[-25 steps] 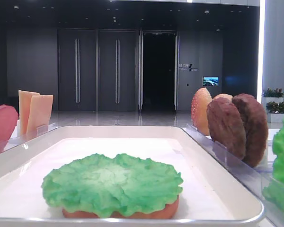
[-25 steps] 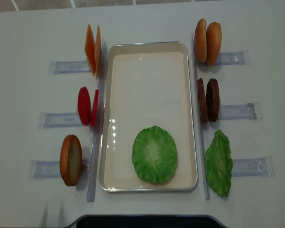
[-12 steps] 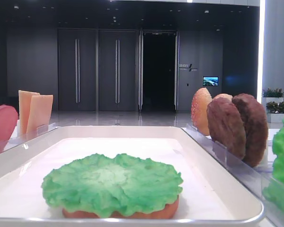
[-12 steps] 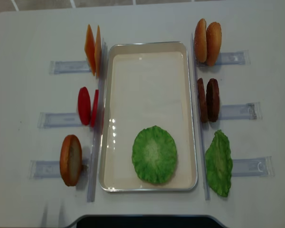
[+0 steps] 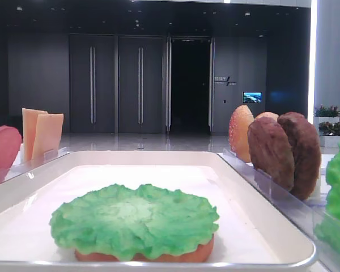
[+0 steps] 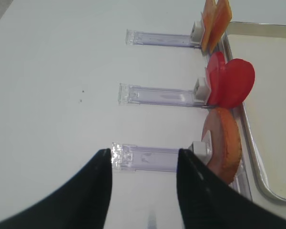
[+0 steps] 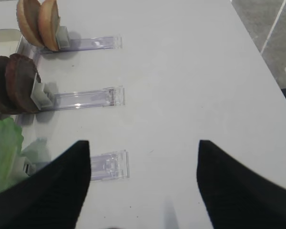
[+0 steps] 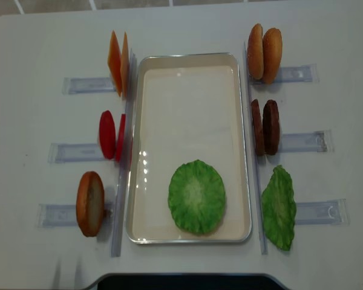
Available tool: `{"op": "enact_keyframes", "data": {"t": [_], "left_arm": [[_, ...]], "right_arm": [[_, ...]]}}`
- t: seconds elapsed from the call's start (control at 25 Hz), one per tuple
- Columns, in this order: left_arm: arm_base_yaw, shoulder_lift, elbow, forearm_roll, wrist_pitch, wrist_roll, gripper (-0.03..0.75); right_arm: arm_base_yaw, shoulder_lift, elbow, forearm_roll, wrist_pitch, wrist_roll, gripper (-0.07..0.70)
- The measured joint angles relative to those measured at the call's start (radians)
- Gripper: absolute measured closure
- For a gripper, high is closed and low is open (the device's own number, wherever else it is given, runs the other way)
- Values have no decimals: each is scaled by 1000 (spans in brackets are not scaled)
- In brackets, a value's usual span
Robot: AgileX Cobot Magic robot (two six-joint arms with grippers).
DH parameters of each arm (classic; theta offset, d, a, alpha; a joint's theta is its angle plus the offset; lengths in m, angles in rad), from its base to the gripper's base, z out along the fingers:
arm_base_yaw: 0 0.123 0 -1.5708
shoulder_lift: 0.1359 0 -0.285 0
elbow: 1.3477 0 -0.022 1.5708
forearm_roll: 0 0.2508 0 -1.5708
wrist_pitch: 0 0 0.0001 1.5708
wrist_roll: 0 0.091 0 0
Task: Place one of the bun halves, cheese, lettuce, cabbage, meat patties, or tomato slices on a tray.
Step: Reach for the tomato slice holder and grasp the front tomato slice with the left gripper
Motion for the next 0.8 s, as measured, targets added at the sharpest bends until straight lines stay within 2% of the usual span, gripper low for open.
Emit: {"op": "enact_keyframes", "data": {"t": [0.64, 0.8], "left_arm": [[0, 3, 0, 0, 0, 0, 370], [0, 77, 0, 0, 0, 0, 370]], "right_arm": [[0, 0, 0, 0, 0, 0, 150], [0, 0, 0, 0, 0, 0, 150]]}}
